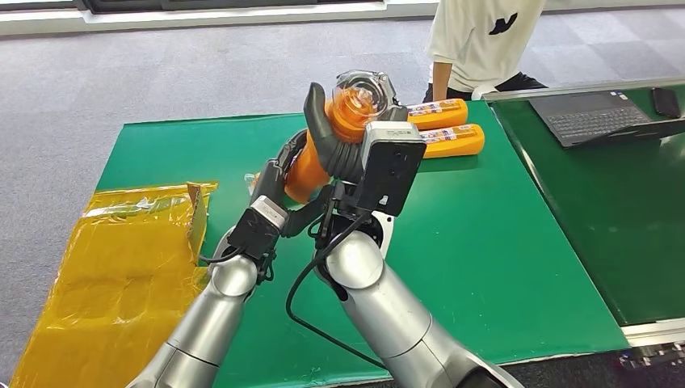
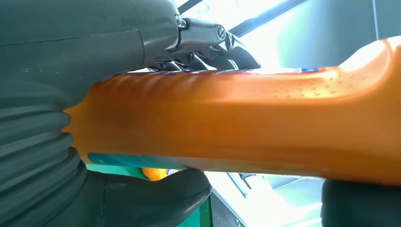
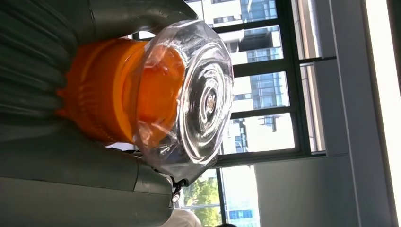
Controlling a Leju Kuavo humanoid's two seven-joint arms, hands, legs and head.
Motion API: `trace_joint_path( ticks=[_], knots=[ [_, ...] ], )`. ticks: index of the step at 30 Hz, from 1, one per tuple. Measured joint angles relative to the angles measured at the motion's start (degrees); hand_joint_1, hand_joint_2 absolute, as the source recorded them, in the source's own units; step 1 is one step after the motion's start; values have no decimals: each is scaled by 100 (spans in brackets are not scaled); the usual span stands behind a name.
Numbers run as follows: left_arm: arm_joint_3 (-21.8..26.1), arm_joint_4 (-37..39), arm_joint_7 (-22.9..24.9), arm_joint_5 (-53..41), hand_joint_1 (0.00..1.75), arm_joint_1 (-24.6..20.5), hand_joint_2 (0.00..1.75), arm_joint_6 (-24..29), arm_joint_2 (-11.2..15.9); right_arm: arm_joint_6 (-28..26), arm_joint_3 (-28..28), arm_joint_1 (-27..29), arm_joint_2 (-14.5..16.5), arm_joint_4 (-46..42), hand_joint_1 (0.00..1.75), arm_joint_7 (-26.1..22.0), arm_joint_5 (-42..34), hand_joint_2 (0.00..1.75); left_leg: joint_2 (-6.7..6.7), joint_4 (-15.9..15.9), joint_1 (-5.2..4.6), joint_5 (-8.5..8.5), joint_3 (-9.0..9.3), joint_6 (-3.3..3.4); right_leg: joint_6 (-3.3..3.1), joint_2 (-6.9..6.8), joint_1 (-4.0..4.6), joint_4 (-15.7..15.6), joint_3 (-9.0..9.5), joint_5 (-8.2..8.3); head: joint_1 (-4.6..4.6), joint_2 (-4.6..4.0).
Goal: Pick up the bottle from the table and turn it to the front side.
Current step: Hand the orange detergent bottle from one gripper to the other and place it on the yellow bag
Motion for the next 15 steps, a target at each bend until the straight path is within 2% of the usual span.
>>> trace_joint_path(
  ticks=[10, 14, 15],
  knots=[
    [-2, 49, -28, 9, 175, 51, 175, 0, -46, -1, -4, -199, 0, -2, 0, 30, 48, 175, -3, 0, 0, 2, -1, 1, 0, -4, 0, 0, 0, 0, 1, 0],
    [-2, 50, -32, 9, 175, 55, 175, 1, -51, -2, -4, -208, 0, -2, 0, 37, 62, 0, -3, 0, 0, 2, -1, 1, 0, -4, 0, 0, 0, 0, 0, 0],
    [-2, 51, -34, 9, 175, 56, 175, 3, -52, -2, -5, -214, -1, -2, 0, 46, 84, 0, -3, 0, 0, 2, -1, 1, 0, -4, 0, 0, 0, 0, 0, 0]
  ],
)
